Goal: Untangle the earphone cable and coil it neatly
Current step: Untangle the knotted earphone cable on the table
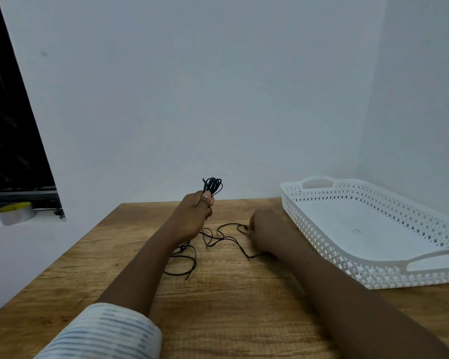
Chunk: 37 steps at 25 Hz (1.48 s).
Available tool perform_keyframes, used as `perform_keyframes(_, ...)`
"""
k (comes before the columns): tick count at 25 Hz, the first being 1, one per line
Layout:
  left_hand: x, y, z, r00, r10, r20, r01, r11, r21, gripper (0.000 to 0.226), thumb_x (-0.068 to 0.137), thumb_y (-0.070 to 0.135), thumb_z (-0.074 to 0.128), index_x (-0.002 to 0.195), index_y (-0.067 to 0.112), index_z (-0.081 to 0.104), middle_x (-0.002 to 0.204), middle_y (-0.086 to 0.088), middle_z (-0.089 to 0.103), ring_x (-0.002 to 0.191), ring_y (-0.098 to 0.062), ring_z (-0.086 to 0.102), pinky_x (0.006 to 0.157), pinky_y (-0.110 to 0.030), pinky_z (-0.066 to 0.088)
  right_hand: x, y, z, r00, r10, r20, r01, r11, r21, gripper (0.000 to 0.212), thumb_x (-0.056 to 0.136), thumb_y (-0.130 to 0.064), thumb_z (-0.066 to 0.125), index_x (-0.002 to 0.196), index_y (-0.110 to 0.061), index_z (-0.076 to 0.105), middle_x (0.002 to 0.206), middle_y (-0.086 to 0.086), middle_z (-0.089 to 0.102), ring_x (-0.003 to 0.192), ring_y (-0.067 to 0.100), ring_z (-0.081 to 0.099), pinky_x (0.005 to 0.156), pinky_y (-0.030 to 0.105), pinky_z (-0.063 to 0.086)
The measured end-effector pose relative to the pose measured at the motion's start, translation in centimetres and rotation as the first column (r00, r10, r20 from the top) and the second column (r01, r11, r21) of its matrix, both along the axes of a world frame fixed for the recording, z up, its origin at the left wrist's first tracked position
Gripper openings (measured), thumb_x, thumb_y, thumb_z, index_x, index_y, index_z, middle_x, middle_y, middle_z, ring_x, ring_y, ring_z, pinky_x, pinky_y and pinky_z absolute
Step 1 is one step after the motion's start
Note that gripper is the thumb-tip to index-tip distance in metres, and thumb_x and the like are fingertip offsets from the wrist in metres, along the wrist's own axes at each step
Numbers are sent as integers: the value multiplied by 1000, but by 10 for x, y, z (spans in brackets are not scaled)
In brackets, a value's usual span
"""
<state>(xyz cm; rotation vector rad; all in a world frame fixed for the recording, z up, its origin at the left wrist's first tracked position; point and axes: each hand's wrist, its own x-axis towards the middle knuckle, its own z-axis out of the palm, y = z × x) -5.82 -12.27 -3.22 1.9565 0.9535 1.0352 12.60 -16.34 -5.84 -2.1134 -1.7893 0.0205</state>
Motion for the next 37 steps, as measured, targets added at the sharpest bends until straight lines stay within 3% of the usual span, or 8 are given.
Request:
perform_keyframes(5,3,3,-3,1000,-6,11,6,1000,-9,38,106,36,26,79,19,47,62,5,38,56,-12,28,54,-30,25,15,-15,38,950,148,-275,-144,989,35,13,94,-7,50,89,-6,61,92,12,67,74,19,57,63,29,48)
perform_keyframes(7,6,3,-6,1000,-7,7,7,1000,-10,38,106,36,26,79,20,48,63,4,38,55,-13,27,53,-30,24,17,-26,61,538,244,-807,-258,959,118,14,97,-4,47,91,-8,59,74,3,57,58,10,47,50,21,40)
perform_keyframes(10,16,-4,-9,999,5,41,-4,1000,-22,38,107,33,26,80,18,48,63,3,39,55,-13,29,53,-30,26,17,-37,73,-61,110,-992,-386,914,125,16,101,-8,42,90,-11,52,67,-2,50,53,6,43,45,14,41)
perform_keyframes(13,27,-11,-7,979,-1,206,34,987,-159,35,107,29,27,83,15,48,61,3,40,54,-13,34,56,-29,33,17,-38,70,120,118,-986,-507,861,42,20,104,-12,39,90,-11,53,75,0,56,61,8,51,53,17,48)
perform_keyframes(18,30,-19,2,896,-13,444,172,931,-321,32,108,24,27,84,14,44,59,2,37,50,-11,35,55,-28,31,19,-34,65,-74,115,-991,-497,857,136,18,104,-9,35,94,-13,50,74,-1,54,57,7,51,52,19,48)
perform_keyframes(21,33,-18,-3,929,-27,370,135,954,-268,32,107,28,29,85,14,47,61,1,38,53,-13,36,57,-28,34,14,-32,59,164,226,-960,-472,873,125,19,104,-12,38,93,-14,53,80,0,55,63,9,52,60,23,48)
perform_keyframes(31,30,-22,-3,892,-202,404,301,932,-200,32,107,29,27,87,12,46,63,3,39,57,-12,37,63,-29,39,13,-22,52,-191,196,-962,-272,931,244,16,104,-8,37,98,-14,51,61,-3,45,49,7,43,46,17,41)
perform_keyframes(37,15,-31,13,784,-583,212,621,736,-271,29,103,34,34,86,14,48,67,5,39,63,-11,37,64,-24,35,11,-30,47,-252,75,-965,-557,804,208,31,81,-2,43,72,4,72,48,-10,41,36,2,37,39,11,33)
